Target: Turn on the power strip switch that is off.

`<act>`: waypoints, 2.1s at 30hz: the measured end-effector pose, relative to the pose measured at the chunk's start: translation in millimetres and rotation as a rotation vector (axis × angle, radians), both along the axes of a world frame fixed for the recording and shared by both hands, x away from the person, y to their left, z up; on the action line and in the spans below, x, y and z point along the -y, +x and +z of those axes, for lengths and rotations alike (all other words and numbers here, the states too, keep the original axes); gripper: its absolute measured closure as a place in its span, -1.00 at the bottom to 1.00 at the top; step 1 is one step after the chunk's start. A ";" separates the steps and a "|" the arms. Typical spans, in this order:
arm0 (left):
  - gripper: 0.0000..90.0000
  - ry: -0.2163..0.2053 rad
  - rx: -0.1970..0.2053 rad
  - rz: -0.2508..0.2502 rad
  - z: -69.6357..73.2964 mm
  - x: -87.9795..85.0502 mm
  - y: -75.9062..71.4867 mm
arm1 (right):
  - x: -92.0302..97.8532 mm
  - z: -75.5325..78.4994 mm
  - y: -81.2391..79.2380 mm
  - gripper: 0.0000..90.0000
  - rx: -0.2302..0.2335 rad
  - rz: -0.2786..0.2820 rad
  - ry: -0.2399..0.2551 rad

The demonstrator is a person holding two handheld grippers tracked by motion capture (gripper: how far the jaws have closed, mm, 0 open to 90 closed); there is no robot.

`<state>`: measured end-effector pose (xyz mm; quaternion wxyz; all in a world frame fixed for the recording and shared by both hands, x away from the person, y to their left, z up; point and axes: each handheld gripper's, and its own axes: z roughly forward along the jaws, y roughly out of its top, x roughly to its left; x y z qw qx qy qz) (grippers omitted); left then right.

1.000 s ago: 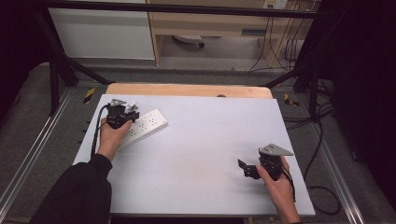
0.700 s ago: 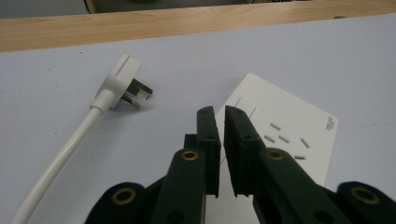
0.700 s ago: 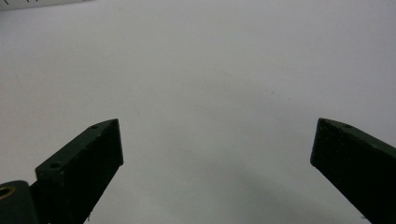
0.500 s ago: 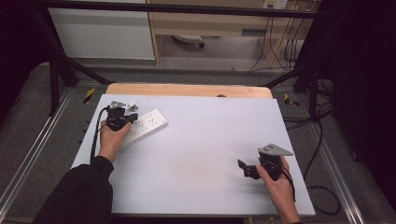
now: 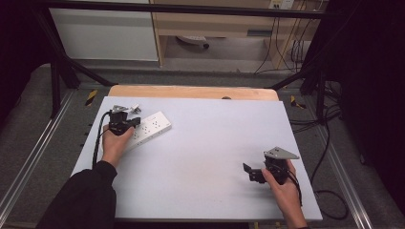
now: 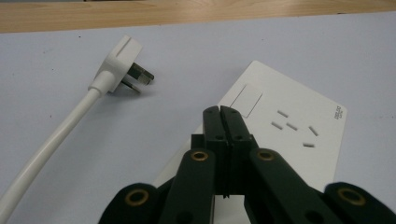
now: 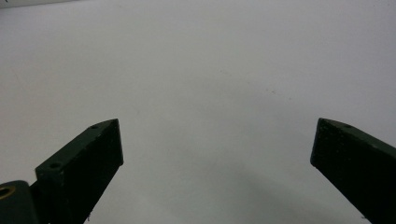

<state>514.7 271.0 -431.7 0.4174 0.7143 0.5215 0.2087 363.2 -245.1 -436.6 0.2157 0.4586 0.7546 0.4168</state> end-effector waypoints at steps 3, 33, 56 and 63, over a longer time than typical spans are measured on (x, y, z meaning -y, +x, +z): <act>1.00 0.006 -0.004 -0.002 -0.4 0.6 -0.1 | 0.1 0.1 0.0 -0.94 0.001 0.000 0.000; 1.00 0.011 -0.019 0.014 -3.9 -7.1 -1.2 | -0.6 -0.6 0.0 -0.94 -0.002 0.005 -0.002; 1.00 0.034 -0.012 0.011 -3.6 -6.0 -0.9 | -0.9 -0.4 -0.4 -0.94 -0.004 0.007 -0.001; 1.00 0.027 -0.032 0.023 -4.8 -8.8 1.0 | -1.5 -0.8 -0.4 -0.94 -0.005 0.012 -0.004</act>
